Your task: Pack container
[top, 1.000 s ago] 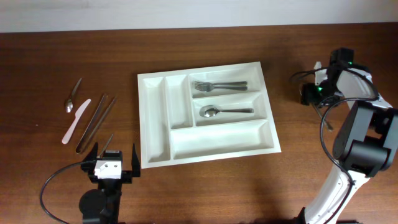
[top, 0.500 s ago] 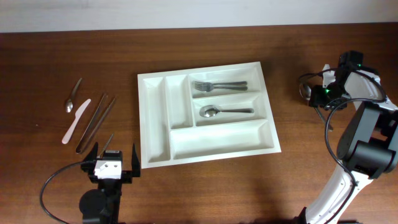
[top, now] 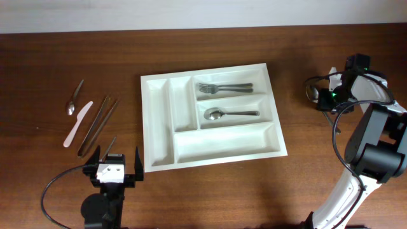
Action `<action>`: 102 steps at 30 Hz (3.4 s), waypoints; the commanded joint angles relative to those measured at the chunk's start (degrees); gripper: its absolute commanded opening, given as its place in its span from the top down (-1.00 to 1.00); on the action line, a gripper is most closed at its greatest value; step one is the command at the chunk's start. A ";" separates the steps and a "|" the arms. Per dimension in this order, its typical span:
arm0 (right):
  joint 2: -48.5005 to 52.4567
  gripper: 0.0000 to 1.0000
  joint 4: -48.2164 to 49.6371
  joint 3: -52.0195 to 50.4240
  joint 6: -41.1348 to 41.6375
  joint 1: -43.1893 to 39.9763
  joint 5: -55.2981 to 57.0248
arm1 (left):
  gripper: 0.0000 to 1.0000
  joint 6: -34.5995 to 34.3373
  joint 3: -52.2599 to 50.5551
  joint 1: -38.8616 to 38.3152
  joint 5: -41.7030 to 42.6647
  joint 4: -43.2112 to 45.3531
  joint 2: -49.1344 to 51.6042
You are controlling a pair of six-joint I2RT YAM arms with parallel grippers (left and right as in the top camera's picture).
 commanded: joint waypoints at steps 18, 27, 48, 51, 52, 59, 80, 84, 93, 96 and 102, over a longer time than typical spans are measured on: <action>0.17 0.92 -0.28 -1.60 0.70 -0.15 -2.16 | -0.99 -0.70 -0.48 -0.22 0.22 0.17 -0.48; 0.13 0.92 -0.15 -1.22 0.74 -0.15 -3.48 | -0.99 -0.70 -0.48 -0.22 0.22 0.17 -0.48; -0.83 0.92 -8.09 10.86 1.07 1.38 -3.67 | -0.99 -0.70 -0.48 -0.22 0.22 0.17 -0.48; -0.83 0.92 -8.52 10.86 0.37 3.56 -3.82 | -0.99 -0.70 -0.48 -0.22 0.22 0.17 -0.48; -0.83 0.92 -8.57 10.86 0.13 4.48 -3.82 | -0.99 -0.70 -0.48 -0.22 0.22 0.17 -0.48; -2.32 0.92 -9.03 12.44 -1.05 12.44 -3.21 | -0.99 -0.70 -0.48 -0.22 0.22 0.17 -0.48; -4.02 0.92 -24.20 23.34 -18.08 25.68 -7.23 | -0.98 -0.70 -0.48 -0.22 0.22 0.17 -0.48; -4.02 0.92 -25.57 23.34 -21.46 28.06 -7.43 | -0.99 -0.70 -0.48 -0.22 0.22 0.17 -0.48; -4.02 0.92 -30.08 23.34 -36.92 33.66 -11.43 | -0.99 -0.70 -0.48 -0.22 0.22 0.17 -0.48; -4.02 0.92 -30.53 23.32 -40.48 34.77 -12.24 | -0.99 -0.70 -0.48 -0.22 0.22 0.17 -0.48; -3.98 0.92 -30.86 23.15 -49.16 35.54 -18.95 | -0.99 -0.70 -0.48 -0.22 0.22 0.17 -0.48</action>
